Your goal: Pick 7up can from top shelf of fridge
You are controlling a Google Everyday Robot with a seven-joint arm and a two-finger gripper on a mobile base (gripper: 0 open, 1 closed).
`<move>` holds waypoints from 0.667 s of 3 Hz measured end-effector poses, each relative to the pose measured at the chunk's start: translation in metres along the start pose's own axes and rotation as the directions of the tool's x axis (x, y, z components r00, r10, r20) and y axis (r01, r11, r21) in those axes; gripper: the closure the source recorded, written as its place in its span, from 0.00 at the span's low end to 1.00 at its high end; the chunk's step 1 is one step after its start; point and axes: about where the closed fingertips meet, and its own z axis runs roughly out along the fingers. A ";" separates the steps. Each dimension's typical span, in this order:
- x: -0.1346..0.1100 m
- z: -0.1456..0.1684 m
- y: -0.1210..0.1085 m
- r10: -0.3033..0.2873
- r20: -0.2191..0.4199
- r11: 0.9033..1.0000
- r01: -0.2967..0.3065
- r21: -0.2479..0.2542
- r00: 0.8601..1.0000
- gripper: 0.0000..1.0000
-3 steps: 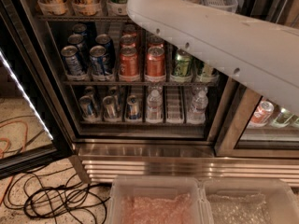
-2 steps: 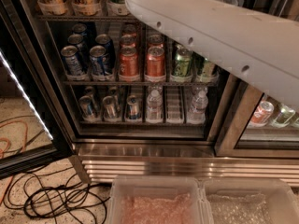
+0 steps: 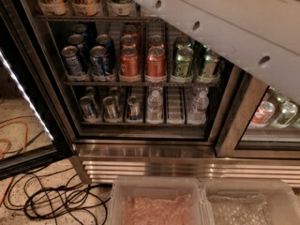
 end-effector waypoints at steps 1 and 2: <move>0.000 0.000 0.000 0.000 0.000 1.000 0.000 0.000 1.000 1.00; 0.019 -0.024 -0.014 0.083 -0.073 0.996 -0.080 0.051 0.994 1.00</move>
Offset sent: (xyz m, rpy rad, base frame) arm -0.0914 -0.0297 -0.0510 0.2686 0.2376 -0.2012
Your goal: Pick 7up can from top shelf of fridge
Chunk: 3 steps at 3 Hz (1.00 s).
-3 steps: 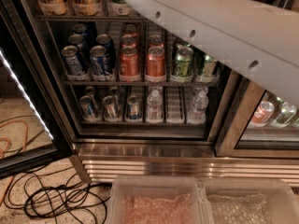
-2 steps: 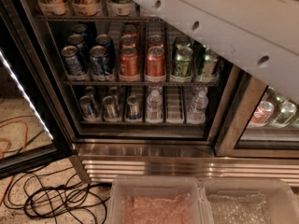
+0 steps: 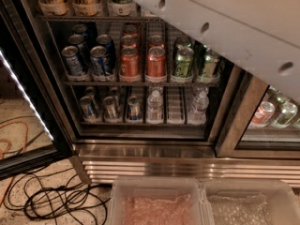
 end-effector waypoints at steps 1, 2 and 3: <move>0.038 -0.044 -0.014 0.126 -0.137 0.991 -0.117 0.070 0.983 1.00; 0.070 -0.091 -0.031 0.194 -0.262 0.975 -0.156 0.158 0.945 1.00; 0.064 -0.099 -0.029 0.172 -0.256 0.979 -0.138 0.147 0.951 1.00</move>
Offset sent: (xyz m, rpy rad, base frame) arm -0.1593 -0.0235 -0.0802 0.3403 0.4293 -0.3134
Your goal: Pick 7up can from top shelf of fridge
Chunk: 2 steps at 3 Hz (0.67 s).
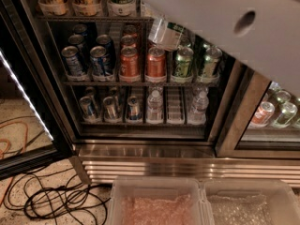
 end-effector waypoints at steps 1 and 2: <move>0.026 0.017 -0.051 0.124 -0.096 0.989 -0.115 0.094 0.988 1.00; 0.064 0.028 -0.085 0.257 -0.230 0.961 -0.223 0.165 0.938 1.00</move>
Offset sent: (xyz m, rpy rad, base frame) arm -0.0543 -0.0833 -0.1477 0.4850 0.4086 -0.4066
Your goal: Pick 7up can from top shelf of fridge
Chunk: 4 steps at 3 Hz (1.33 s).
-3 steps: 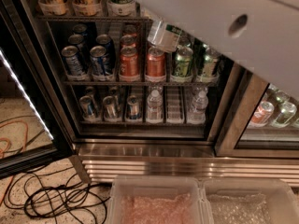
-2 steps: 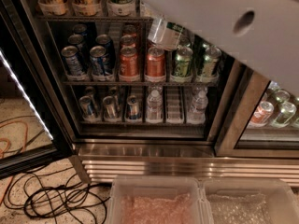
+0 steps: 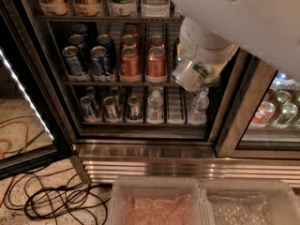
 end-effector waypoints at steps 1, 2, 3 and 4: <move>0.024 0.030 -0.040 0.072 -0.121 0.995 -0.063 0.083 0.990 1.00; 0.028 0.032 -0.041 0.070 -0.132 0.995 -0.060 0.082 0.989 1.00; 0.037 0.040 -0.049 0.055 -0.160 0.995 -0.041 0.092 0.986 1.00; 0.077 0.082 -0.080 0.106 -0.285 0.986 -0.065 0.151 0.952 1.00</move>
Offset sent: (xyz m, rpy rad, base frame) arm -0.0151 -0.0200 -0.0424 0.0576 0.1185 -0.0574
